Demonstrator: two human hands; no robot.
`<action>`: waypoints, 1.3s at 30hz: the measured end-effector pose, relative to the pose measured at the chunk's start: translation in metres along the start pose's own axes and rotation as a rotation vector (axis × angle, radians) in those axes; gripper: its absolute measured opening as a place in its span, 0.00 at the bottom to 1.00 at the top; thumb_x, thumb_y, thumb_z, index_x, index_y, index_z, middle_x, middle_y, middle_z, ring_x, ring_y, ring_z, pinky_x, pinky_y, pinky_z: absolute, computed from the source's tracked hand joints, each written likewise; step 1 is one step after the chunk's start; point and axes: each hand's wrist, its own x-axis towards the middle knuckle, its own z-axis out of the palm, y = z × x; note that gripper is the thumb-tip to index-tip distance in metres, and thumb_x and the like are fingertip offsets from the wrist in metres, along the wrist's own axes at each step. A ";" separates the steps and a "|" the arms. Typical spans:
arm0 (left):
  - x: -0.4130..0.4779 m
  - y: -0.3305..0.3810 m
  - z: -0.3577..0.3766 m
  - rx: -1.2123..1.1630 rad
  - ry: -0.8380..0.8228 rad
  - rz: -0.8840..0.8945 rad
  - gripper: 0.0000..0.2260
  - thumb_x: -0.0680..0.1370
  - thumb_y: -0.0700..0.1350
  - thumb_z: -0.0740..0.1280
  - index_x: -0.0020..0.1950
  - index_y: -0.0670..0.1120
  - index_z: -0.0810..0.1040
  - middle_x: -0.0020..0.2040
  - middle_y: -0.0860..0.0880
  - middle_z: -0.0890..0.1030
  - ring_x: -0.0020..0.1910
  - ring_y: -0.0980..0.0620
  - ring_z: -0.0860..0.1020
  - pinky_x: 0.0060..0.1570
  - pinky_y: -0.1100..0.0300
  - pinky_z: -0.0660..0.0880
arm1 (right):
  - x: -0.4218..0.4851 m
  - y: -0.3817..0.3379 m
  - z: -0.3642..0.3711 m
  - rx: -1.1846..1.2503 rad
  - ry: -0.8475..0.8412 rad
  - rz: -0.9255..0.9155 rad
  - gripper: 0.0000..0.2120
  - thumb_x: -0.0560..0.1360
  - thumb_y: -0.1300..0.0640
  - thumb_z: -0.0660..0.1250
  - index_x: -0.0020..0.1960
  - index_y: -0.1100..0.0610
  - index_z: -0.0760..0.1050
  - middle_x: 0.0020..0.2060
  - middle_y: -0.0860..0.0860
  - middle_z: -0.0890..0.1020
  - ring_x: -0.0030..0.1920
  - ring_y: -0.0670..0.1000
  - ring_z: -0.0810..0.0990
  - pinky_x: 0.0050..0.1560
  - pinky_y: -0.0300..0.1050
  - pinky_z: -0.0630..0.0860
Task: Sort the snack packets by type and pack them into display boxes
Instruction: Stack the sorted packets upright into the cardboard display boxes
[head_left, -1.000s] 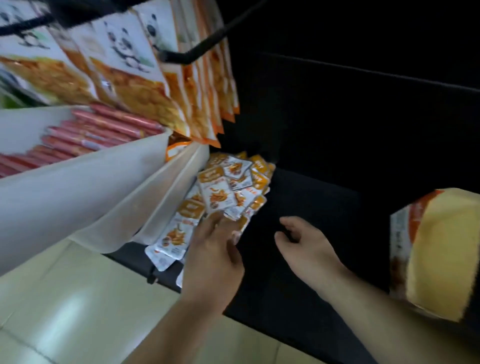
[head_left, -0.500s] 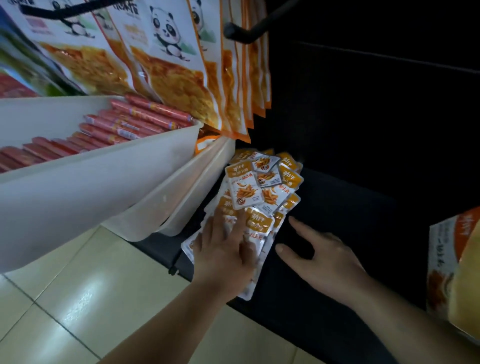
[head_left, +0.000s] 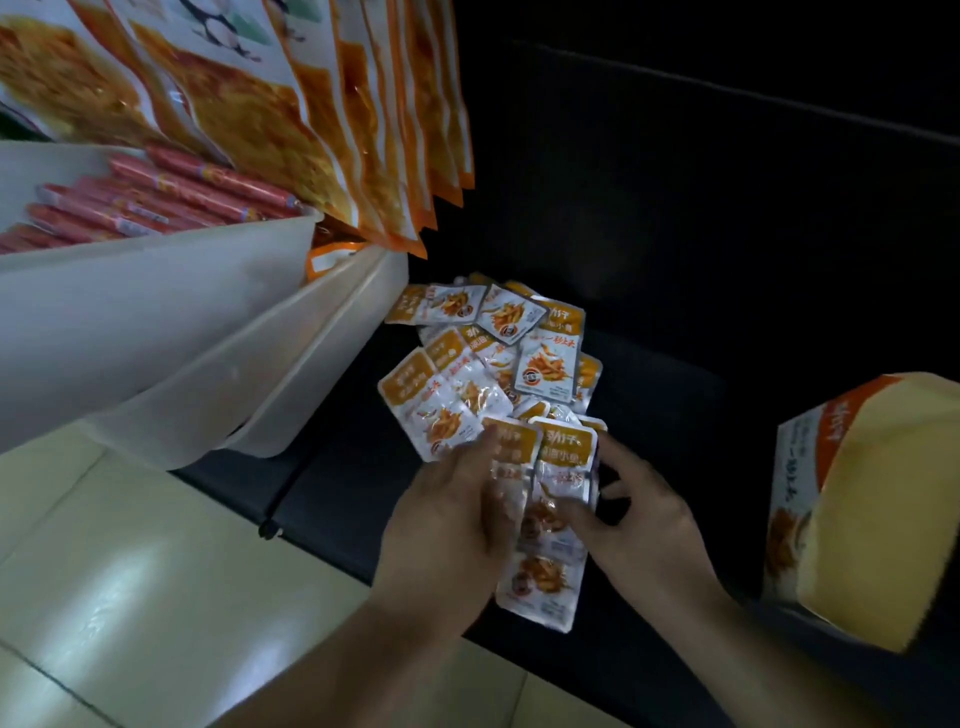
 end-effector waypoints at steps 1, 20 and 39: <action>0.003 -0.010 -0.002 -0.033 0.067 -0.043 0.23 0.78 0.60 0.55 0.71 0.57 0.73 0.65 0.57 0.76 0.61 0.50 0.77 0.54 0.52 0.79 | -0.001 0.001 0.002 0.008 0.009 0.005 0.32 0.74 0.47 0.76 0.74 0.33 0.68 0.55 0.35 0.79 0.54 0.36 0.77 0.45 0.30 0.73; 0.029 0.038 0.049 -0.142 0.021 -0.084 0.24 0.78 0.47 0.70 0.74 0.56 0.74 0.66 0.50 0.73 0.67 0.45 0.70 0.66 0.51 0.71 | 0.019 -0.026 -0.021 0.429 -0.056 0.258 0.22 0.73 0.58 0.76 0.57 0.34 0.79 0.48 0.40 0.87 0.47 0.40 0.86 0.53 0.46 0.85; 0.023 -0.002 0.045 0.131 0.036 0.219 0.30 0.73 0.41 0.75 0.75 0.52 0.74 0.81 0.50 0.66 0.81 0.43 0.61 0.71 0.37 0.70 | 0.019 -0.004 -0.055 0.386 0.072 0.337 0.38 0.76 0.59 0.76 0.78 0.36 0.62 0.48 0.36 0.84 0.48 0.37 0.84 0.45 0.35 0.82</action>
